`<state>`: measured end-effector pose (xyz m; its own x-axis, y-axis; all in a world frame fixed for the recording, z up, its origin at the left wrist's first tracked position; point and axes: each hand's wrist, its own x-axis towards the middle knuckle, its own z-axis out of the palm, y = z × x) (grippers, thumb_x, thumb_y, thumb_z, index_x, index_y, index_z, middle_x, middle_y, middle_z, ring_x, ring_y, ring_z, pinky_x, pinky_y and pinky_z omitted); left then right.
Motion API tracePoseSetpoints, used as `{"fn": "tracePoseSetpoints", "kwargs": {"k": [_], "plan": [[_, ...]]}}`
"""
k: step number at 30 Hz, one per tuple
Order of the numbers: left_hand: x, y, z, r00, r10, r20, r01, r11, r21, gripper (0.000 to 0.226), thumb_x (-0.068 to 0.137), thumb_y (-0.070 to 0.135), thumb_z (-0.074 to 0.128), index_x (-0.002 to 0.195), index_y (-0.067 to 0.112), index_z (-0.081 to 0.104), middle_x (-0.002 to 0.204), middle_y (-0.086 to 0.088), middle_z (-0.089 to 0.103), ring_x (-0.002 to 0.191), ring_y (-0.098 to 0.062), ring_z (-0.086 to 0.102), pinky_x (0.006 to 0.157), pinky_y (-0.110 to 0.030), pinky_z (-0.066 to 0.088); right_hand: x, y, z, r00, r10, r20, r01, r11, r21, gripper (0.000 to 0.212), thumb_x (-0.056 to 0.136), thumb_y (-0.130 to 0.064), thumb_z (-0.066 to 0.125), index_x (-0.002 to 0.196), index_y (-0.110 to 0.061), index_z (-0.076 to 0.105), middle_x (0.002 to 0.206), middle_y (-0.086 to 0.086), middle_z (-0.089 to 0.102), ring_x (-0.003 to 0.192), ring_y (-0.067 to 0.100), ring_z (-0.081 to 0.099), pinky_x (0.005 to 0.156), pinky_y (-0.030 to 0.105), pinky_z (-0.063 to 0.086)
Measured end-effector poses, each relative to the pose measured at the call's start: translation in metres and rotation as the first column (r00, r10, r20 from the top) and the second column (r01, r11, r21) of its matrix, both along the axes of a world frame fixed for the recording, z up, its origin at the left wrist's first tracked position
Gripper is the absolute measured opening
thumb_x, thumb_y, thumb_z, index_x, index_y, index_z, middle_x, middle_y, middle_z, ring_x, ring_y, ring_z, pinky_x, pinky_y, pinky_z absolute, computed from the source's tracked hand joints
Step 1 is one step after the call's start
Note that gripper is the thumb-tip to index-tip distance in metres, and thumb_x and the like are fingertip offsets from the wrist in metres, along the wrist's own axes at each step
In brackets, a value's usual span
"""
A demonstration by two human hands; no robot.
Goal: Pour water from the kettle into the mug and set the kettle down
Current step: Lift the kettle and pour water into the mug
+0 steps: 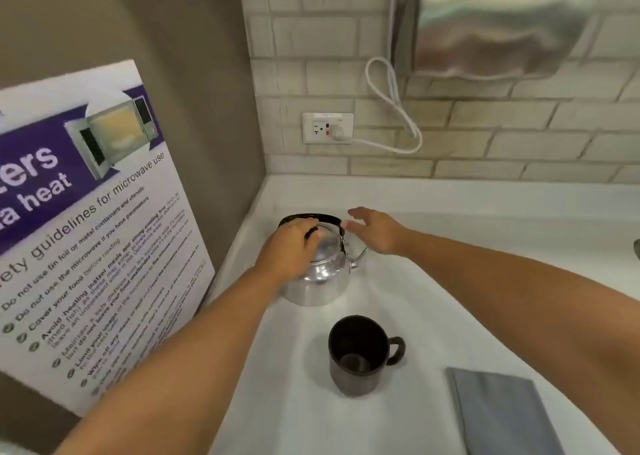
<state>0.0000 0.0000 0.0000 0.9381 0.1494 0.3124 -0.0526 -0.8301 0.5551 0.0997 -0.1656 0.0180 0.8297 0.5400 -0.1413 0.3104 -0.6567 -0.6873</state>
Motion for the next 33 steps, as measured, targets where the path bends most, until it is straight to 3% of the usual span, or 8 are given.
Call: {"fn": "tracePoseSetpoints", "kwargs": {"k": [3, 7, 9, 13, 17, 25, 29, 33], "plan": [[0.008, 0.006, -0.004, 0.998, 0.032, 0.051, -0.033, 0.999, 0.017, 0.023, 0.094, 0.014, 0.053, 0.111, 0.014, 0.069, 0.113, -0.007, 0.069, 0.101, -0.027, 0.063, 0.088, -0.034, 0.049, 0.012, 0.026, 0.000, 0.999, -0.039, -0.027, 0.038, 0.999, -0.022, 0.059, 0.094, -0.047, 0.041, 0.136, -0.007, 0.045, 0.144, 0.012, 0.046, 0.133, 0.028, 0.041, 0.105, 0.031, 0.030], [0.013, 0.012, -0.004, 0.998, 0.059, 0.034, -0.058, 0.998, -0.037, 0.023, 0.091, 0.016, 0.059, 0.112, 0.016, 0.070, 0.114, -0.004, 0.070, 0.100, -0.021, 0.064, 0.085, -0.020, 0.042, 0.025, 0.060, 0.000, 0.999, -0.002, -0.045, -0.003, 0.995, -0.096, 0.051, 0.098, -0.042, 0.030, 0.094, -0.001, 0.061, 0.086, 0.016, 0.057, 0.089, 0.029, 0.054, 0.085, 0.036, 0.040], [0.015, 0.012, -0.003, 0.997, 0.069, 0.031, -0.067, 0.996, -0.054, 0.023, 0.091, 0.016, 0.061, 0.112, 0.016, 0.071, 0.113, -0.005, 0.071, 0.100, -0.021, 0.064, 0.085, -0.019, 0.042, 0.032, 0.068, 0.000, 0.997, -0.043, -0.059, 0.041, 0.999, -0.031, 0.051, 0.095, -0.045, 0.036, 0.067, -0.006, 0.051, 0.069, 0.010, 0.050, 0.071, 0.025, 0.049, 0.073, 0.033, 0.038], [0.017, 0.012, -0.004, 0.997, 0.070, 0.035, -0.068, 0.997, -0.048, 0.023, 0.091, 0.015, 0.060, 0.111, 0.016, 0.071, 0.113, -0.004, 0.071, 0.100, -0.020, 0.064, 0.088, -0.022, 0.045, 0.039, 0.077, 0.013, 0.998, -0.059, -0.038, 0.061, 0.997, 0.057, 0.036, 0.095, -0.036, 0.039, 0.083, -0.006, 0.055, 0.082, 0.013, 0.054, 0.076, 0.025, 0.049, 0.070, 0.031, 0.038], [0.021, 0.011, -0.006, 0.995, 0.089, 0.044, -0.089, 0.996, -0.014, 0.023, 0.090, 0.013, 0.059, 0.110, 0.016, 0.071, 0.112, -0.005, 0.072, 0.098, -0.023, 0.066, 0.089, -0.029, 0.049, 0.029, 0.079, 0.028, 0.999, 0.004, -0.048, 0.004, 0.986, 0.166, 0.044, 0.093, -0.035, 0.042, 0.058, -0.008, 0.049, 0.055, 0.002, 0.046, 0.050, 0.015, 0.039, 0.051, 0.026, 0.031], [0.012, 0.008, -0.007, 0.998, 0.048, 0.042, -0.048, 0.999, 0.012, 0.028, 0.094, 0.015, 0.054, 0.119, 0.016, 0.066, 0.109, -0.007, 0.072, 0.096, -0.026, 0.066, 0.077, -0.025, 0.047, 0.006, 0.079, 0.016, 0.996, 0.012, 0.088, -0.034, 0.968, 0.248, 0.048, 0.093, -0.027, 0.040, 0.049, -0.015, 0.026, 0.047, -0.003, 0.031, 0.046, 0.013, 0.029, 0.049, 0.028, 0.028], [-0.010, 0.008, 0.004, 0.947, 0.099, 0.305, -0.108, 0.994, 0.013, 0.017, 0.090, 0.020, 0.060, 0.102, 0.017, 0.072, 0.093, -0.001, 0.074, 0.079, -0.017, 0.066, 0.069, -0.026, 0.050, 0.002, 0.074, 0.019, 0.994, -0.003, 0.110, -0.028, 0.960, 0.277, 0.047, 0.094, -0.027, 0.040, 0.050, -0.015, 0.027, 0.049, -0.002, 0.032, 0.048, 0.014, 0.031, 0.052, 0.030, 0.030], [-0.016, 0.012, 0.034, 0.775, 0.281, 0.566, -0.166, 0.955, -0.247, 0.007, 0.085, 0.017, 0.061, 0.080, 0.015, 0.066, 0.074, 0.005, 0.060, 0.066, -0.007, 0.054, 0.063, -0.013, 0.040, -0.006, 0.070, 0.040, 0.985, -0.021, 0.174, -0.037, 0.945, 0.324, 0.048, 0.092, -0.027, 0.042, 0.048, -0.017, 0.027, 0.047, -0.004, 0.031, 0.046, 0.012, 0.031, 0.051, 0.029, 0.030]]}}
